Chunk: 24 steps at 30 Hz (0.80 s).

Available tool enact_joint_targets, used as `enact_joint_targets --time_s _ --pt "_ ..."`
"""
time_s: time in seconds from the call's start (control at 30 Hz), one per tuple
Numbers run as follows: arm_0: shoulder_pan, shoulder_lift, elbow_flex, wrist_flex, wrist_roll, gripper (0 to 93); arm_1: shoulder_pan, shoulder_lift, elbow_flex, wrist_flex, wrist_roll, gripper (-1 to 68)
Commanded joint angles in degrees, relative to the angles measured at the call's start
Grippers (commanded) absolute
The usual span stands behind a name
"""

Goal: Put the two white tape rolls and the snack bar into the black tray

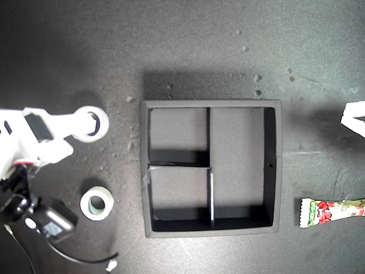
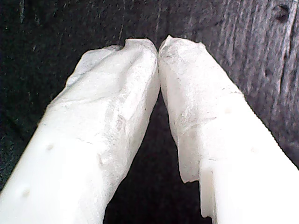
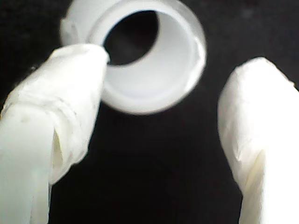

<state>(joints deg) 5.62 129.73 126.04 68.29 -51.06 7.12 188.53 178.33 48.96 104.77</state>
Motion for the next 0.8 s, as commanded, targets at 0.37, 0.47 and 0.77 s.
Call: enact_joint_targets --time_s 0.37,0.47,0.77 --pt "1.1 -9.5 1.4 -5.0 -5.4 18.2 -1.1 0.4 0.7 -0.4 -0.9 -0.4" --pt "1.6 -11.6 2.0 -6.6 -5.9 18.2 -1.1 0.4 0.7 -0.4 -0.8 -0.3" --pt "0.7 -21.3 2.2 -10.8 -6.6 18.8 -1.2 0.4 0.7 -1.6 -2.1 -0.3"
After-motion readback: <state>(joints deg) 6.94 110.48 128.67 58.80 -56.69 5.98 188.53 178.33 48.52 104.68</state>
